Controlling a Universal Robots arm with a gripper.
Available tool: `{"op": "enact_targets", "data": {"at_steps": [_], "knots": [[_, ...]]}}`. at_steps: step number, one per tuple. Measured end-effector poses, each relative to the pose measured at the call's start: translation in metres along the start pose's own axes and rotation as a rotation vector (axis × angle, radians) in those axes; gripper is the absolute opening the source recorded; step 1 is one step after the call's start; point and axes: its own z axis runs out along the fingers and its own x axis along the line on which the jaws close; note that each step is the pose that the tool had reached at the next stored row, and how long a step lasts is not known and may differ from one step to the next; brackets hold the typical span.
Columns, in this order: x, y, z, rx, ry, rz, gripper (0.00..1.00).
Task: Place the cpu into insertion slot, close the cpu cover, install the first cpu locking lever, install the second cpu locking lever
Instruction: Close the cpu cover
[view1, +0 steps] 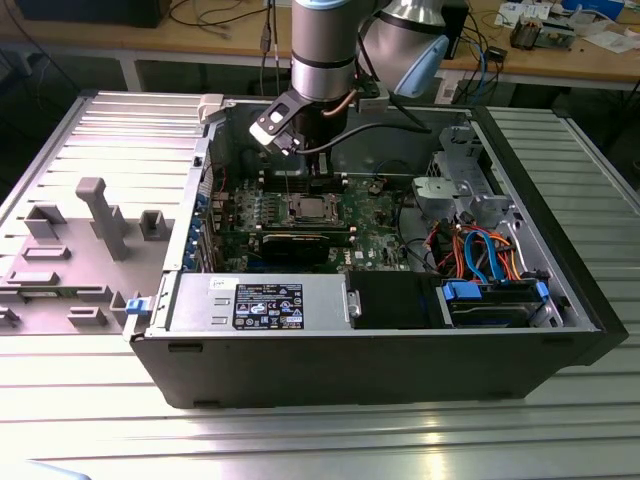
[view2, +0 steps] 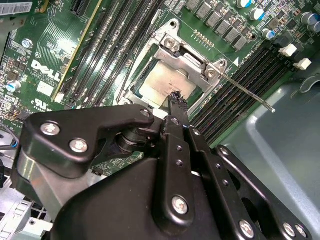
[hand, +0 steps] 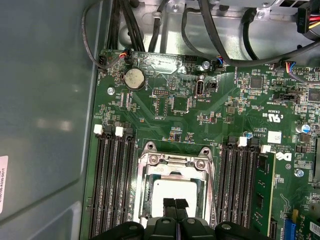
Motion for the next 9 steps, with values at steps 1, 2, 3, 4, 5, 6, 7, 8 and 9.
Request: {"op": "enact_targets", "data": {"at_steps": [1,2,3,4,5,6,7,8,9], "knots": [[0.0000,0.0000,0.0000,0.0000,0.0000,0.000,0.11],[0.0000,0.0000,0.0000,0.0000,0.0000,0.000,0.11],[0.0000,0.0000,0.0000,0.0000,0.0000,0.000,0.11],[0.0000,0.0000,0.0000,0.0000,0.0000,0.000,0.11],[0.0000,-0.0001,0.0000,0.0000,0.0000,0.000,0.11],[0.0000,-0.0001,0.0000,0.0000,-0.0001,0.000,0.11],[-0.0001,-0.0002,0.0001,0.0000,0.0000,0.000,0.11],[-0.0004,-0.0004,0.0001,0.0000,0.0000,0.000,0.11],[-0.0007,-0.0006,0.0000,0.0001,-0.0001,0.000,0.11]]}}
